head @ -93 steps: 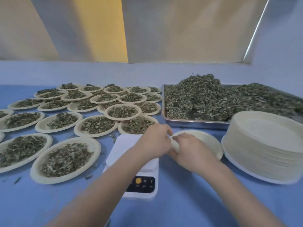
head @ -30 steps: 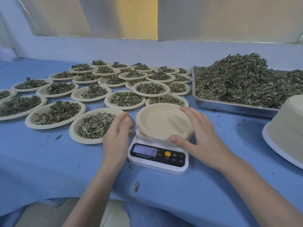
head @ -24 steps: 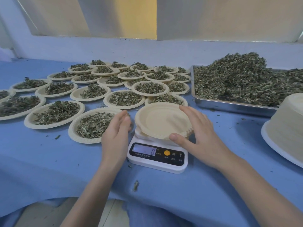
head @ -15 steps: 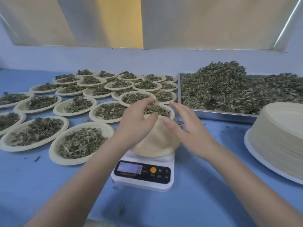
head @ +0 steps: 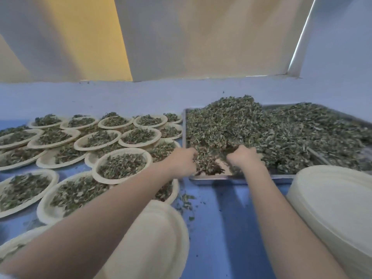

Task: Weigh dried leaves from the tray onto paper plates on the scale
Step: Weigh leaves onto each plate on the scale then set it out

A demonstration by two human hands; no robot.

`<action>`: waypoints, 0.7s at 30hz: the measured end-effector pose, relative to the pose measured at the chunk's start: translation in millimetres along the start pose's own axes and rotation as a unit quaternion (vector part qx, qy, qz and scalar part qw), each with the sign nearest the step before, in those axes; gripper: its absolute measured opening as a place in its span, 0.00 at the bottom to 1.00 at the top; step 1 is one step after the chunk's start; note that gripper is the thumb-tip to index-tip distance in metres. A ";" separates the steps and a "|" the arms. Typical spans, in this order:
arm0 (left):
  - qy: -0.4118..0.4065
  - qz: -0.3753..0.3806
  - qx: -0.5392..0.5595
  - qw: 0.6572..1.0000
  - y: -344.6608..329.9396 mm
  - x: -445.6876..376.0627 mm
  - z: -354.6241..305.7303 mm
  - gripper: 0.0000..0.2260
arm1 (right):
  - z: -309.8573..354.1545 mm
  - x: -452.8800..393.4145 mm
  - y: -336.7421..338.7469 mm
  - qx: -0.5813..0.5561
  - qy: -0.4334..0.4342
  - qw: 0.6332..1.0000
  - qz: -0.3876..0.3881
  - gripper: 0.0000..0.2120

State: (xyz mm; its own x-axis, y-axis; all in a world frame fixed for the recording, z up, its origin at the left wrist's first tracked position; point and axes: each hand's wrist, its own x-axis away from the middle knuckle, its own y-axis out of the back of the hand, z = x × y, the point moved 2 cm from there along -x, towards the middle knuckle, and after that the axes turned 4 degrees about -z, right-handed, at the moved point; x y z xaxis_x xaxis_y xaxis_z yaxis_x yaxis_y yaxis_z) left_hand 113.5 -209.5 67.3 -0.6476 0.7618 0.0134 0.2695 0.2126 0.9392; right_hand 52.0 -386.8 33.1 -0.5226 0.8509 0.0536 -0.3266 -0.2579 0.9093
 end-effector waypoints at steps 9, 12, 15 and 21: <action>-0.024 0.021 -0.064 0.997 -7.0 -41.7 14.5 0.17 | 19.9 -49.2 -26.1 0.116 -0.001 0.992 0.043 0.17; -0.024 0.011 -0.045 0.999 -8.5 -48.4 14.1 0.19 | 47.7 -47.6 -19.5 0.048 0.104 0.993 0.030 0.13; -0.024 -0.005 -0.022 0.999 -12.2 -53.1 14.2 0.21 | 61.2 -48.8 -22.3 0.017 0.142 0.989 0.027 0.21; -0.023 -0.028 0.019 0.999 -22.7 -55.8 23.7 0.25 | 81.4 -41.6 -53.5 0.018 0.251 0.957 0.144 0.24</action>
State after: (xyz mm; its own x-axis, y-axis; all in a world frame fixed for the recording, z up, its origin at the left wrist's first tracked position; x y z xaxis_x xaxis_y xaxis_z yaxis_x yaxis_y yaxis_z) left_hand 160.4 -242.3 37.1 -0.6288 0.7755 -0.0562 0.2605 0.2782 0.9246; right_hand 155.3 -371.1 15.8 -0.9023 0.4172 0.1081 -0.0891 -0.4260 0.9003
